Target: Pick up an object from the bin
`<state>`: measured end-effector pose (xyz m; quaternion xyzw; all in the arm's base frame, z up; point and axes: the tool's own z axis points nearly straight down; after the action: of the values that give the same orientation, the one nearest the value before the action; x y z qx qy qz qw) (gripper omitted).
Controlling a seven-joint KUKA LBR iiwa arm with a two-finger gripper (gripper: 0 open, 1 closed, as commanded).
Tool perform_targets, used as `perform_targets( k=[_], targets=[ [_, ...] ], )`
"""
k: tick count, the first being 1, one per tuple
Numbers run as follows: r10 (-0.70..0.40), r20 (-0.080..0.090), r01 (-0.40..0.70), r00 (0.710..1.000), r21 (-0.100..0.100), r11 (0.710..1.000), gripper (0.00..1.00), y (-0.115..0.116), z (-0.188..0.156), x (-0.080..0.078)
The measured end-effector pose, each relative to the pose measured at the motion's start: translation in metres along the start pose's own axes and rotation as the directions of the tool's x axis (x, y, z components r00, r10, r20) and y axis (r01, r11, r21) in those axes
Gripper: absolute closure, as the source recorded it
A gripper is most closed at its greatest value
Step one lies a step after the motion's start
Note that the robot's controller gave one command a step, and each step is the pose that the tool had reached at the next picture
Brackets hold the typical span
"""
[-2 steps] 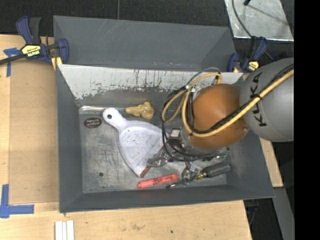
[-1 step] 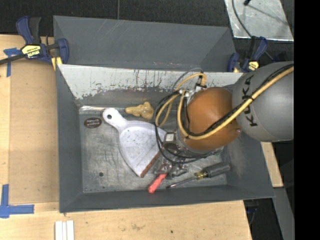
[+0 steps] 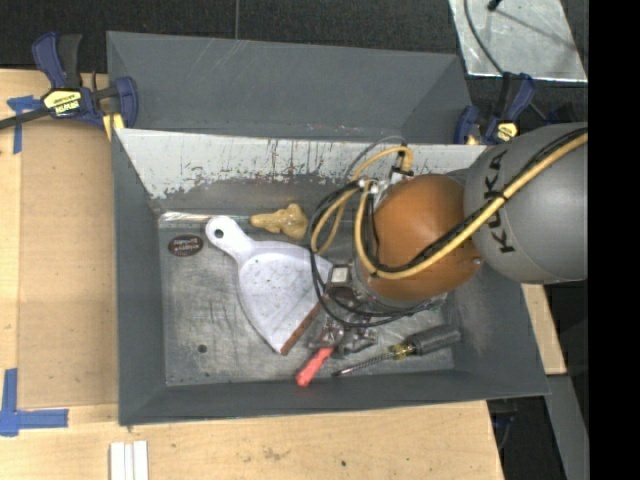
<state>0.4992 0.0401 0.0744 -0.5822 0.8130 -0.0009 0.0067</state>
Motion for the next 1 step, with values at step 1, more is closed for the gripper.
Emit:
perform_targets(
  k=[1],
  targets=[
    [-0.605,-0.004,0.605,0.796,0.038,0.796,1.0,-0.021,-0.0055,0.0582]
  ],
)
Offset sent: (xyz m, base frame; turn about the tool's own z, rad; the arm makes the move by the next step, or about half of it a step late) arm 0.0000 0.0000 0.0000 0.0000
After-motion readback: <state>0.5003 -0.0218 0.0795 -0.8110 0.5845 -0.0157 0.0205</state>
